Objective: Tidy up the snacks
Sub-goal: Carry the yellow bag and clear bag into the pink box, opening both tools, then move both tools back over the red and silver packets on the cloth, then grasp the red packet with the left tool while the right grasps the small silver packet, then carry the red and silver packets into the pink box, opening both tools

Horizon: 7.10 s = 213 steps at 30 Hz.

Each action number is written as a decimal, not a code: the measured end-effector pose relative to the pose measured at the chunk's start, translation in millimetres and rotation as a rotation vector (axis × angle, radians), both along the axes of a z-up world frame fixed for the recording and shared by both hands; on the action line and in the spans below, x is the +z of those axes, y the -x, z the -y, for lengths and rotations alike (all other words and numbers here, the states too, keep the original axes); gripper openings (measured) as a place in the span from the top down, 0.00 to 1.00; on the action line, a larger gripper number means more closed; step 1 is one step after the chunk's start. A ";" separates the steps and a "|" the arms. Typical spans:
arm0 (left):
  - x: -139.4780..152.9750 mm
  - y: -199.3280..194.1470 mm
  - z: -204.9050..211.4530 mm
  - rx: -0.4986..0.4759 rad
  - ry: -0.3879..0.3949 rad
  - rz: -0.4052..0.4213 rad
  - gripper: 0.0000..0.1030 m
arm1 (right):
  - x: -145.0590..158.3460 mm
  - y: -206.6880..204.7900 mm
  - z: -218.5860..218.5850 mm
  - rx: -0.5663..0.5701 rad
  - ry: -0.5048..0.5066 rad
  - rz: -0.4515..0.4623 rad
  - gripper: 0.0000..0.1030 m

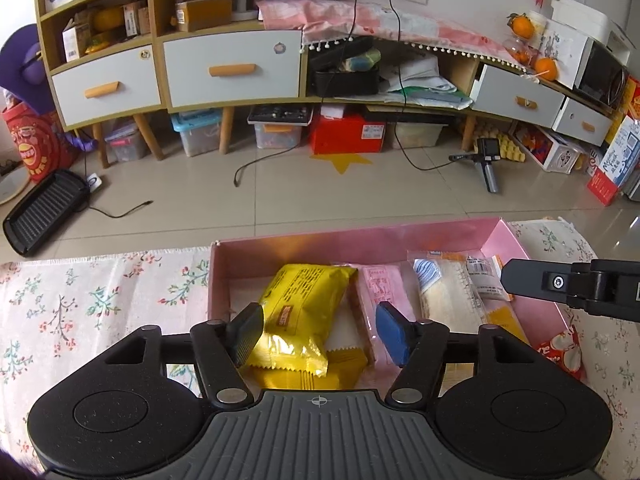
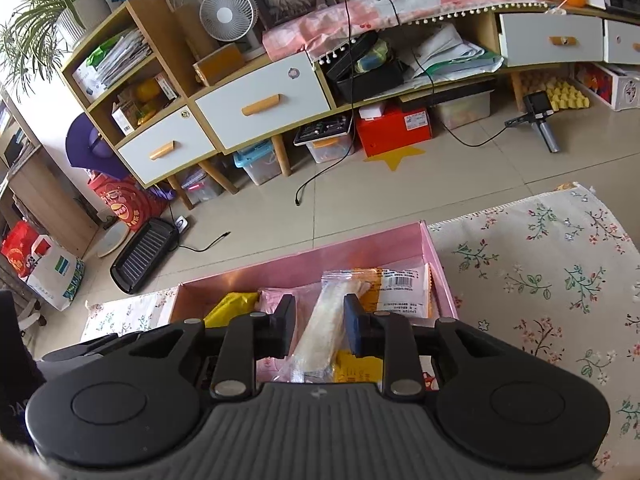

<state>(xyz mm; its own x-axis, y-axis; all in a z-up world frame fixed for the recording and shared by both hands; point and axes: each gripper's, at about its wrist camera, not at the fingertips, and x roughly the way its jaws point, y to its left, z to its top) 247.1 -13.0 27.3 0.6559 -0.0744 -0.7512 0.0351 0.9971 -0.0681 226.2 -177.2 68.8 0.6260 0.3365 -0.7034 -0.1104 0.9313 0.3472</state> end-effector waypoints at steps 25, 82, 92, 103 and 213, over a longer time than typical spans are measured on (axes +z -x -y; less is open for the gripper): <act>32.9 85.0 13.6 -0.021 0.036 -0.010 0.20 | 20.0 54.1 19.2 -0.029 0.083 -0.028 0.28; -57.4 206.5 27.6 -0.285 -0.024 0.039 0.02 | -60.1 153.3 41.0 0.389 0.354 0.049 0.01; -57.9 198.6 30.4 -0.272 -0.026 0.057 0.03 | -67.3 147.4 45.4 0.395 0.363 0.032 0.01; -49.8 198.1 38.9 -0.288 -0.038 0.095 0.18 | -59.9 148.5 40.1 0.444 0.362 0.051 0.27; 22.2 53.9 -1.4 0.017 0.195 0.019 0.33 | 0.3 31.2 27.9 0.048 0.266 0.110 0.31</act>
<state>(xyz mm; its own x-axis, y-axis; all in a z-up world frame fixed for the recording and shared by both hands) 193.2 -11.6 49.5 0.6718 -0.2066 -0.7113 0.0217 0.9654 -0.2598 195.0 -205.0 69.1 0.6911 0.1801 -0.7000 -0.1798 0.9809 0.0749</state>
